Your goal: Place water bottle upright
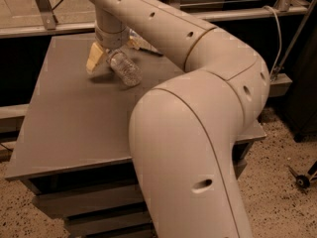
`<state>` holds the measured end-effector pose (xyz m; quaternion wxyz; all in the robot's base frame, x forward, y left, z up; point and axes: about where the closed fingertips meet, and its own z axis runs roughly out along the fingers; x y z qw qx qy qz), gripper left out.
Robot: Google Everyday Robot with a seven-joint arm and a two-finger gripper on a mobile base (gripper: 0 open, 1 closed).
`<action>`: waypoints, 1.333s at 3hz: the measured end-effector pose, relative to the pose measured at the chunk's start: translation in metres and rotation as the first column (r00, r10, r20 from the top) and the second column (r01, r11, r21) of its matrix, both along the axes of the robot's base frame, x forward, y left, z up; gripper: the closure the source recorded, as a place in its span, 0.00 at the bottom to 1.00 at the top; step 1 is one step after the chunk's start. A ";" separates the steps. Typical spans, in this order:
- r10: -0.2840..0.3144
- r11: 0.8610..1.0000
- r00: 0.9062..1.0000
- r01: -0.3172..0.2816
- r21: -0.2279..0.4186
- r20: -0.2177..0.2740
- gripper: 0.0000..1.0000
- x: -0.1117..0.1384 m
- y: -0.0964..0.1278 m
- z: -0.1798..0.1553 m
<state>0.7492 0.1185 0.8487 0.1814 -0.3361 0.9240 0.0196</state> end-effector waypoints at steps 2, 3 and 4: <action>-0.059 0.995 0.998 0.056 -0.078 -0.039 0.50 -0.002 -0.008 -0.015; -0.059 0.995 0.998 0.056 -0.078 -0.039 0.74 -0.002 -0.008 -0.012; -0.059 0.995 0.998 0.056 -0.078 -0.039 0.97 -0.002 -0.008 -0.009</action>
Offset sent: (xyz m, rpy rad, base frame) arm -0.0041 -0.0145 -0.0152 -0.0996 0.0497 -0.0804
